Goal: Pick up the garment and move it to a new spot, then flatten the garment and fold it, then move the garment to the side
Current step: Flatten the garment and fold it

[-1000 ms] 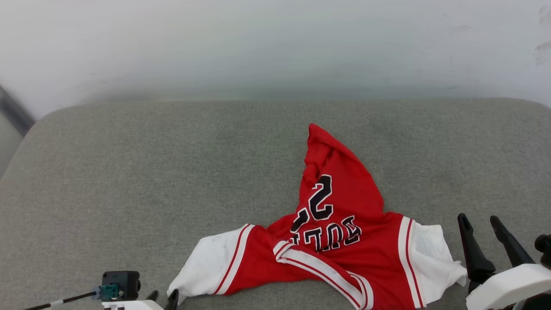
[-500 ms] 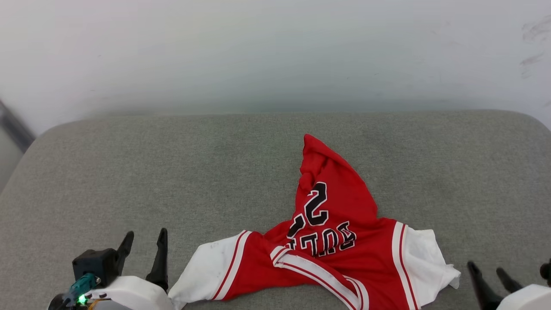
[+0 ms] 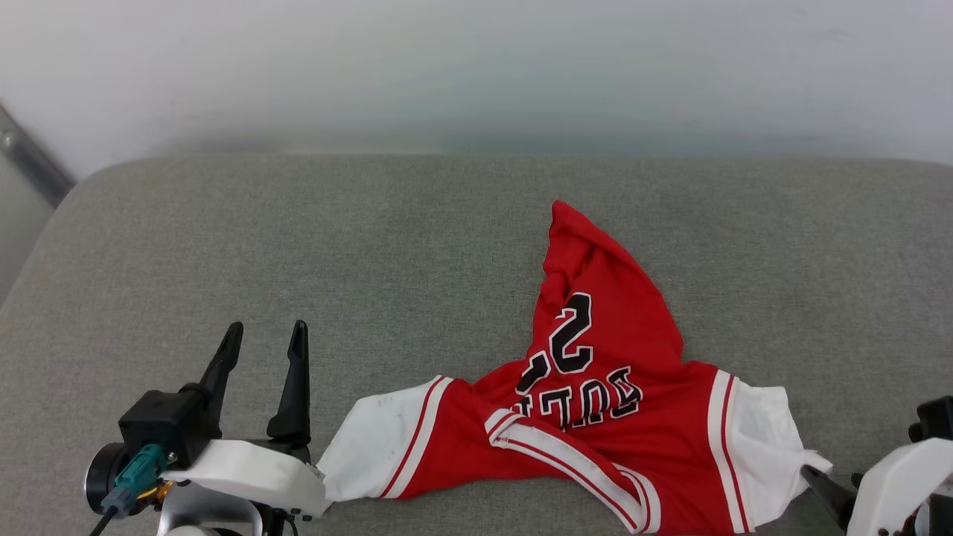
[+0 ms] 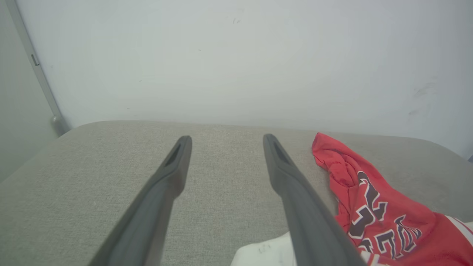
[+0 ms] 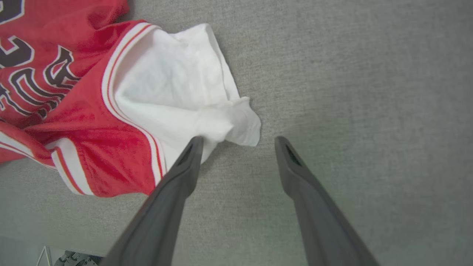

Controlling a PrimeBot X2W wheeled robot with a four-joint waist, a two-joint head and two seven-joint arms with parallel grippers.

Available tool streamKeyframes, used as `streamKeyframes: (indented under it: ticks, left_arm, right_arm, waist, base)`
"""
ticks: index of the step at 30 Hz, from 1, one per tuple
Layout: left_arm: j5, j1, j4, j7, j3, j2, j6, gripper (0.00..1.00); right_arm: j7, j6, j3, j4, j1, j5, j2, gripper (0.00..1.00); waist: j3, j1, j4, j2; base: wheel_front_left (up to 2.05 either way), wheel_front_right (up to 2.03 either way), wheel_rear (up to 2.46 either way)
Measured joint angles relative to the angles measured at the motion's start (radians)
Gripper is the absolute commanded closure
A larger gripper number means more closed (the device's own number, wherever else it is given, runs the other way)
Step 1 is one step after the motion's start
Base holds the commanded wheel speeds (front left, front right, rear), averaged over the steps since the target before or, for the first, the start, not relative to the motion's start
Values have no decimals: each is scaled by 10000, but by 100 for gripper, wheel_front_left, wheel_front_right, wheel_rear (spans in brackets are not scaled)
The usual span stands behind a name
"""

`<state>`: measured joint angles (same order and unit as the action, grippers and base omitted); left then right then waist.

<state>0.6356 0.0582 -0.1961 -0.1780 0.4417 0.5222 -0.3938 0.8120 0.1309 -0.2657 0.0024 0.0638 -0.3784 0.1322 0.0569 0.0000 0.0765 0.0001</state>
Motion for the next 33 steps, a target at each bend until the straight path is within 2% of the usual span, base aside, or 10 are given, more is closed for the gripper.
streamKeyframes:
  ticks: [4,11,12,13,14,19,27,28,33]
  left_arm:
    - [-105,289,-196,17,67,-59,-29,0]
    - [-67,540,-35,-12,130,-217,65,0]
    - [-63,539,10,-10,150,-219,71,0]
    - [-56,539,58,-4,161,-221,92,0]
    - [-29,536,125,65,178,-203,123,0]
    - [456,278,291,708,293,40,341,0]
    - [1647,-147,157,3532,853,1143,926,0]
    - [1979,-242,198,4149,988,1306,1034,0]
    - [2717,-337,709,5206,1139,1452,1296,0]
  right_arm:
    - [153,0,569,594,-900,0,336,0]
    - [704,2,978,1850,-1476,-81,675,0]
    - [779,2,991,1918,-1515,-117,709,24]
    - [819,0,993,1958,-1533,-192,715,88]
    - [859,-2,1003,1990,-1573,-199,725,100]
    - [719,-2,1164,1896,-1525,-244,681,100]
    - [734,0,1239,1170,-1189,-255,658,100]
    - [836,0,1283,978,-1142,-253,600,100]
    - [970,-2,1384,612,-1090,-257,506,100]
  waist:
    - [549,1,230,0]
    - [1093,1,525,0]
    - [1117,1,556,0]
    - [1126,1,580,0]
    - [1112,1,586,0]
    - [824,2,526,0]
    - [343,2,208,0]
    - [345,1,83,0]
    - [596,1,-158,0]
  base:
    - [0,0,0]
    - [0,0,0]
    - [0,0,0]
    - [0,0,0]
    - [0,0,0]
    - [0,0,0]
    - [0,0,0]
    - [0,0,0]
    - [0,0,0]
